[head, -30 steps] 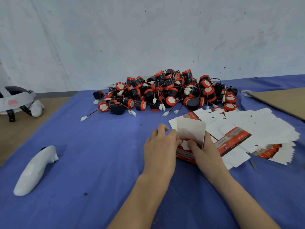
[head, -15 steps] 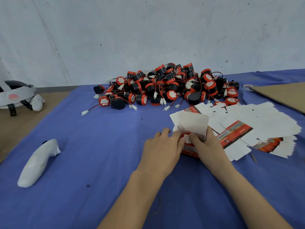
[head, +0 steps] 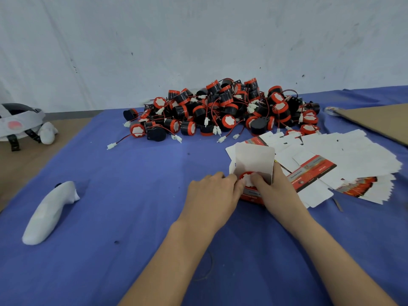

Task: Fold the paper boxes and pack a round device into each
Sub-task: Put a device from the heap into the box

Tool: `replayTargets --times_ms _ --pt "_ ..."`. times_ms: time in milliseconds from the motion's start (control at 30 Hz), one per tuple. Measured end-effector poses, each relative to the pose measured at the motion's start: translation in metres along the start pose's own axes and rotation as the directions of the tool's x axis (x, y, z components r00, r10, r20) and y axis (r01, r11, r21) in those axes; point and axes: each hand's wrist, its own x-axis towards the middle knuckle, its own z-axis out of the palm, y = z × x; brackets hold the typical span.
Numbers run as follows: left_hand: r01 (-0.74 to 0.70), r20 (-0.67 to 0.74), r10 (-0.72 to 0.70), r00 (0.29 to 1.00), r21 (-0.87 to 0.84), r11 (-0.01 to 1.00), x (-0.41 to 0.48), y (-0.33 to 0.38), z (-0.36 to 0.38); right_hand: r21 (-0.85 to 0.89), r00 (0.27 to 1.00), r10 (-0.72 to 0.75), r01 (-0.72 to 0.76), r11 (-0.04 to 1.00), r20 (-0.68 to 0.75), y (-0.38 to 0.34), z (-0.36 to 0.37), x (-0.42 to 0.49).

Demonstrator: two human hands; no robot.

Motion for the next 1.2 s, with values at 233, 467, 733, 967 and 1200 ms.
replayTargets --times_ms 233,467,733,967,1200 --pt "0.001 0.018 -0.001 1.000 -0.019 1.000 0.003 0.001 0.001 0.000 1.000 -0.014 0.014 1.000 0.010 0.001 -0.001 0.000" --pt "0.010 -0.113 -0.068 0.991 -0.448 0.894 -0.001 -0.009 -0.005 -0.041 0.996 -0.040 0.043 0.998 0.080 -0.004 -0.003 -0.002" --pt "0.230 0.150 -0.231 0.961 -0.898 0.374 0.005 -0.024 0.004 0.212 0.976 0.003 -0.051 0.976 0.217 -0.016 -0.001 -0.011" --pt "0.291 0.257 -0.140 0.956 -0.885 0.363 0.011 -0.027 0.011 0.213 0.968 0.041 -0.096 0.972 0.249 -0.010 -0.006 0.000" --pt "0.169 0.105 -0.165 0.981 -0.879 0.446 0.012 -0.018 0.017 0.107 0.988 -0.073 0.059 0.992 0.133 -0.008 0.000 -0.002"
